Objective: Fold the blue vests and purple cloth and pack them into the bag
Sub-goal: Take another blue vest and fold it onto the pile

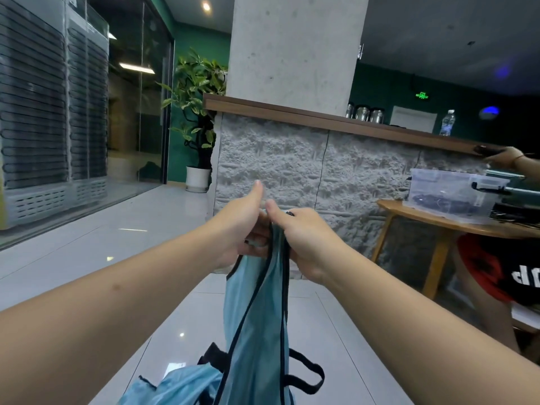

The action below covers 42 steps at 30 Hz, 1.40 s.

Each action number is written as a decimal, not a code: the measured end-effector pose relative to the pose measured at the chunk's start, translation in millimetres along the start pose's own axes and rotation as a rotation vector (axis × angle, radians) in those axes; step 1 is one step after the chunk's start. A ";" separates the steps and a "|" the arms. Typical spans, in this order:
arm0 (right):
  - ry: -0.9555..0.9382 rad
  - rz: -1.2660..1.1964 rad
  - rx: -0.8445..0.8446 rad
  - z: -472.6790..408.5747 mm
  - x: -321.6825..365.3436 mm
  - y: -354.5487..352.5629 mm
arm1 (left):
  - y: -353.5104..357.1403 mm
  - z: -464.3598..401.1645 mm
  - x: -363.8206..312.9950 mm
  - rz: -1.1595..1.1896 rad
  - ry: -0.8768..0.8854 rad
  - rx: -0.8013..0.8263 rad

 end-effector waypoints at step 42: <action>0.002 -0.176 -0.164 -11.2 7.6 -57.3 | -9.5 -25.5 62.0 -0.750 0.637 0.116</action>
Point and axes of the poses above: each hand's wrist, its own z-axis away from the middle knuckle, its own y-axis out of the palm, x = y × z, the point moved 4 cm from there along -z, towards the middle knuckle, and after that the axes turned 13 degrees about -y, right-handed, at the moved point
